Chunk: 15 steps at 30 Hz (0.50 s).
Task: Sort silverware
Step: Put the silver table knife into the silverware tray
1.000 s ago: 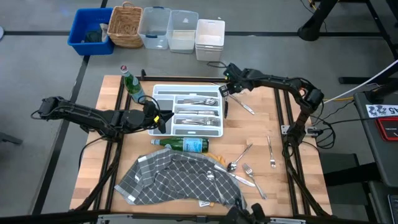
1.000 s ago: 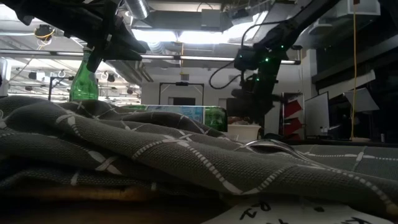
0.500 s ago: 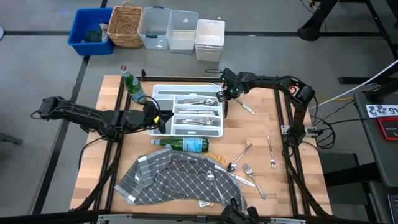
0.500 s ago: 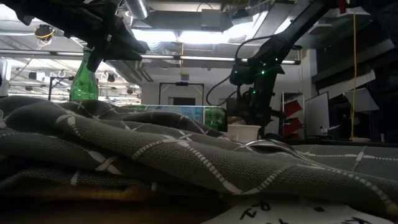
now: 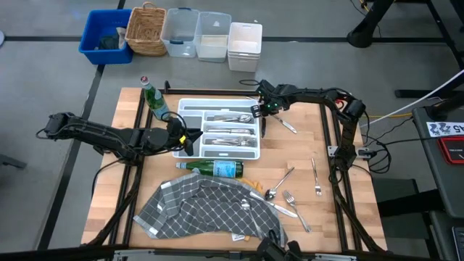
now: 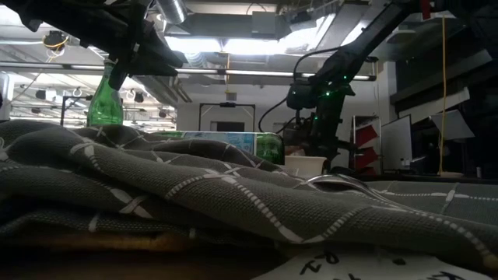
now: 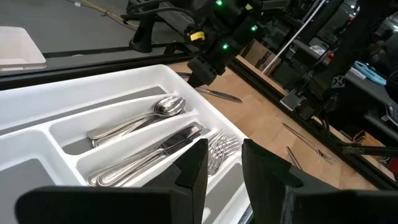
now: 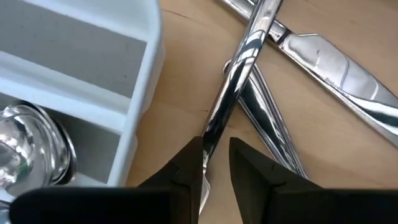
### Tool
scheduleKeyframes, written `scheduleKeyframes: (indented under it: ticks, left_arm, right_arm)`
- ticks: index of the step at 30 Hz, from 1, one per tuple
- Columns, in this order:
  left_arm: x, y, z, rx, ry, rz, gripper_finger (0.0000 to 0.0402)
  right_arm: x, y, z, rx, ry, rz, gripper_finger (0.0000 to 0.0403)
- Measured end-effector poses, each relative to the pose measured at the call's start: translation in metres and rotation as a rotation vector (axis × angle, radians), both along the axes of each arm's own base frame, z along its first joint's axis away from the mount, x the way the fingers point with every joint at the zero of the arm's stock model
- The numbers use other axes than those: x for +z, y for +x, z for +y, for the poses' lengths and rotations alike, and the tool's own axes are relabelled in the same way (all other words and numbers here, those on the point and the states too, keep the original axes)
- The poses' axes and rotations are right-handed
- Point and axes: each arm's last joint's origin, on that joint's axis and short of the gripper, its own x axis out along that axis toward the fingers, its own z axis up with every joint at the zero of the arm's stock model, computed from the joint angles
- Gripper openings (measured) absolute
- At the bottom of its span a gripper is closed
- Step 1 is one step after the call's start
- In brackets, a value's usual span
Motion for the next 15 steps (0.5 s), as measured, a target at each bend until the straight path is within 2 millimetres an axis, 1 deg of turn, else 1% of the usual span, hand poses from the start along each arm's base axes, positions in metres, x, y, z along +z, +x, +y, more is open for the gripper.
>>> scheduleKeyframes:
  ticks: [5, 9, 15]
  left_arm:
    - [0.000, 0.000, 0.000, 0.000, 0.000, 0.000, 0.0086]
    - [0.000, 0.000, 0.000, 0.000, 0.000, 0.001, 0.0086]
    - [0.000, 0.000, 0.000, -0.001, 0.001, 0.004, 0.0086]
  right_arm:
    - [-0.001, 0.001, 0.000, -0.002, 0.000, -0.001, 0.0079]
    - [-0.009, 0.004, -0.002, -0.043, 0.008, -0.016, 0.0079]
    - [-0.017, 0.007, -0.005, -0.048, 0.011, -0.012, 0.0079]
